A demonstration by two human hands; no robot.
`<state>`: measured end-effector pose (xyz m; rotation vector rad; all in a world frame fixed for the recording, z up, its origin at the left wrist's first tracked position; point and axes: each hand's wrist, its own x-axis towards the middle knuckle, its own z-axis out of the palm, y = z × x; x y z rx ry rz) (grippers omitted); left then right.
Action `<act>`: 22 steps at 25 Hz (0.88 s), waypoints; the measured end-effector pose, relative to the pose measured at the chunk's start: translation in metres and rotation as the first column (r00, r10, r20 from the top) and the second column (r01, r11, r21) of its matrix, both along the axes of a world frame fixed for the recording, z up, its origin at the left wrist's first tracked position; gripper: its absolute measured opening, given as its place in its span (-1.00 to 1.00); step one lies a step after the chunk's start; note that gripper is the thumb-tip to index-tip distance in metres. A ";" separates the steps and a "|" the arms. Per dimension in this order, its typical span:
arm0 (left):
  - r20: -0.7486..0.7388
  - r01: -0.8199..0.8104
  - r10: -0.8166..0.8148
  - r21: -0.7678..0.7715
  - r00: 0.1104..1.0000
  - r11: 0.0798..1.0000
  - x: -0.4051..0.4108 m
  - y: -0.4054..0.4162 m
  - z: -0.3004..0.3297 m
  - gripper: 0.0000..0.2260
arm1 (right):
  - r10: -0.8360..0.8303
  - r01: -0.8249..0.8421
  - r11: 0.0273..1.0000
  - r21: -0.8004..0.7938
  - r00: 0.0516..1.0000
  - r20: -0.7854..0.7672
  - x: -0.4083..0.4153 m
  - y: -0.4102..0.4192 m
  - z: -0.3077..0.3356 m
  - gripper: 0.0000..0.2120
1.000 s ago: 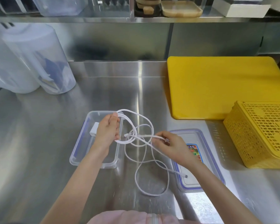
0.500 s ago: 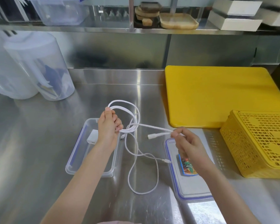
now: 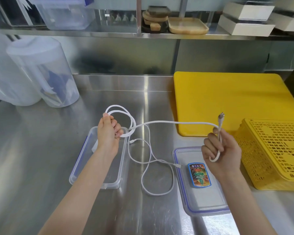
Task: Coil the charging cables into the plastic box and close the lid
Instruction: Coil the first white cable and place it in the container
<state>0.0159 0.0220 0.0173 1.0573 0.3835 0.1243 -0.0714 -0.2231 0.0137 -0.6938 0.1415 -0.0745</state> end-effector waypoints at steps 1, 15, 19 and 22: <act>-0.003 -0.006 0.006 -0.005 1.000 1.000 0.001 0.002 -0.002 -0.68 | -0.002 0.002 1.000 -0.014 1.000 -0.003 0.001 -0.001 0.000 -0.78; -0.181 -0.282 0.249 -0.185 0.951 0.941 0.029 0.047 -0.031 -0.66 | -0.230 0.256 0.955 0.149 0.958 -0.169 0.007 -0.013 -0.032 -0.82; -0.183 -0.165 0.115 -0.289 0.976 0.943 0.023 0.033 -0.036 -0.69 | -0.228 0.224 0.974 -0.044 0.948 -0.221 0.013 -0.004 -0.035 -0.74; -0.117 -0.023 -0.030 -0.431 0.993 0.902 0.013 0.019 -0.034 -0.68 | -0.171 0.075 0.941 -0.329 0.947 -0.273 0.014 0.016 -0.038 -0.72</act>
